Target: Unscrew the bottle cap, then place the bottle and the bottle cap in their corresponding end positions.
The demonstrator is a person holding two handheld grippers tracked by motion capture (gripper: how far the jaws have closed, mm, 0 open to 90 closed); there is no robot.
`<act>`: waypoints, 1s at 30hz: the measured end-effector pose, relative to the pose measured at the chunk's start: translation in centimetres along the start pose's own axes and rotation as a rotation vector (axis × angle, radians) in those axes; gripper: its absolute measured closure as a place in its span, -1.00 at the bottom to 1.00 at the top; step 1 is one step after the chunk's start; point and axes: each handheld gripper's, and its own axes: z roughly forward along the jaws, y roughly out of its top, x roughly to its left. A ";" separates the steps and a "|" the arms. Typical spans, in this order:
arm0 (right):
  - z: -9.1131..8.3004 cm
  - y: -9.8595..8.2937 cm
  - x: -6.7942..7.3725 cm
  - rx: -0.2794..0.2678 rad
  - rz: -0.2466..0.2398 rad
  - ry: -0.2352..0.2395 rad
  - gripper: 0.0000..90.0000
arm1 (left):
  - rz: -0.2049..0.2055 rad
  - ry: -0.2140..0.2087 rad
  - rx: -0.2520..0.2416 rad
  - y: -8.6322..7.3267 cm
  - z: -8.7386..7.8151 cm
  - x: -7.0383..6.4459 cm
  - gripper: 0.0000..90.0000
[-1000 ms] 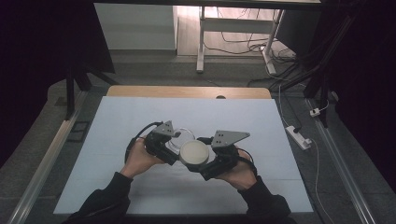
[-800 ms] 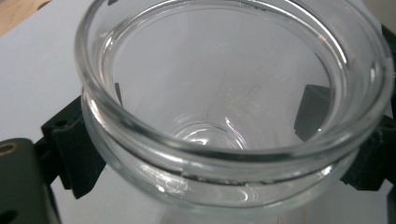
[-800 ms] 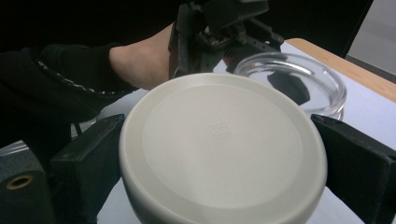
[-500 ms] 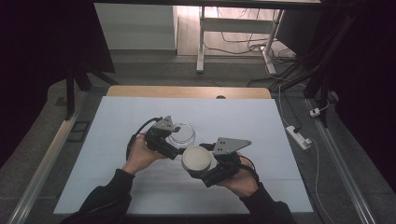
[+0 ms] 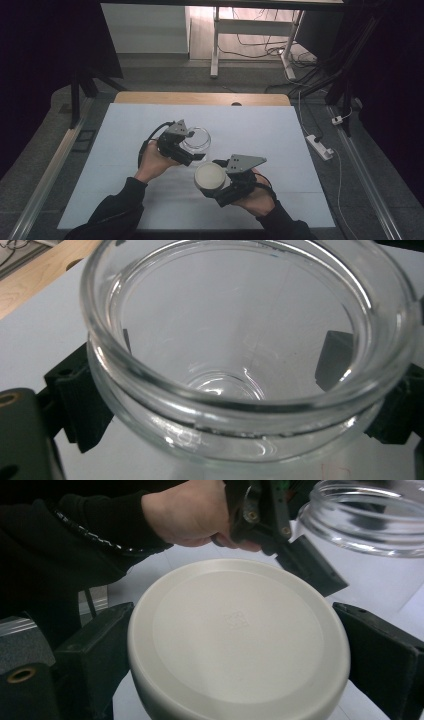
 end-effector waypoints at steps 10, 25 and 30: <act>1.2 -0.9 0.4 0.027 -0.001 0.014 -0.84 | -0.012 0.010 -0.016 0.3 0.4 0.5 -0.83; 2.8 -2.2 0.0 0.048 0.009 -0.003 -0.84 | -0.024 0.023 -0.030 0.3 1.5 1.4 -0.83; 3.3 -2.6 -0.3 0.051 0.011 -0.011 -0.84 | -0.032 0.033 -0.027 0.1 2.0 1.9 -0.83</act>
